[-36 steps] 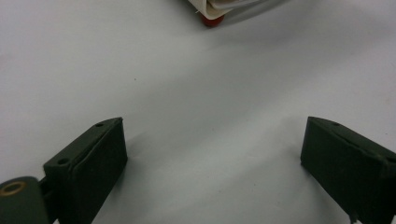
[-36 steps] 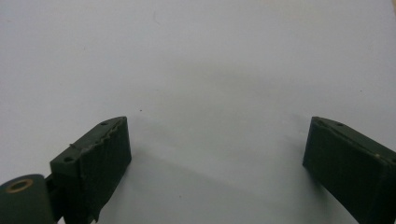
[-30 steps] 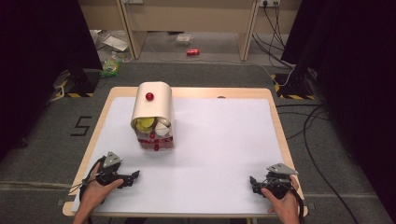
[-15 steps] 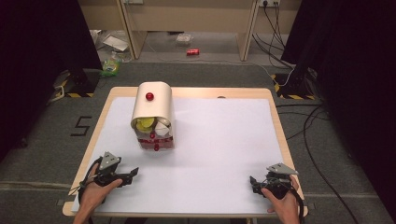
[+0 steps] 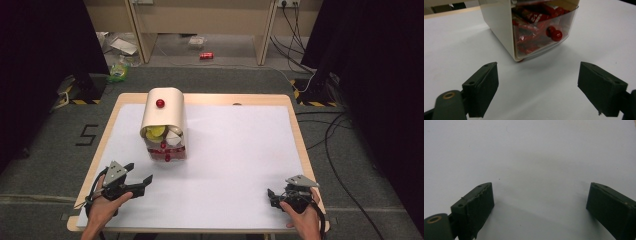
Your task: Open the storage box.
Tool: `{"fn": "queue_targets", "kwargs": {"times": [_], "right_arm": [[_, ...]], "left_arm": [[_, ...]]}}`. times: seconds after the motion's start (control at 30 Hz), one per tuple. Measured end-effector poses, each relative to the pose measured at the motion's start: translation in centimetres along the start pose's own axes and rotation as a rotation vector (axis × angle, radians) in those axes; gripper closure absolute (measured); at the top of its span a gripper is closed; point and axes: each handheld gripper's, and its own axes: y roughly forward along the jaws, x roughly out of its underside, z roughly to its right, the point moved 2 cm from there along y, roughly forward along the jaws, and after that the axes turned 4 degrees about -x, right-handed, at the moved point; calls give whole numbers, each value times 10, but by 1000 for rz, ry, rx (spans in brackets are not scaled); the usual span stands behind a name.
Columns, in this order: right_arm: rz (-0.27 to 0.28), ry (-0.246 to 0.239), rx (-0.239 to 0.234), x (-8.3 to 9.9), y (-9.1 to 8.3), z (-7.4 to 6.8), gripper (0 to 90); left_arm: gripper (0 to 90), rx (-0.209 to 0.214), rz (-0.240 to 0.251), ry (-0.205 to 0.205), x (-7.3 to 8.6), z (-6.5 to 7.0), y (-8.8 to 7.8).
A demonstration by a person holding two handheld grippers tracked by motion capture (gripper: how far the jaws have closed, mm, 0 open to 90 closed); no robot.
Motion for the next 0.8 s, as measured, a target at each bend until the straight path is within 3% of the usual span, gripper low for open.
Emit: {"fn": "queue_targets", "kwargs": {"times": [0.43,0.8], "right_arm": [[0,-2,1,0,0,0,78],[0,-1,0,0,0,0,77]], "left_arm": [[169,30,68,-27,-17,10,-7],[163,42,102,-6,-35,16,-9]]}}
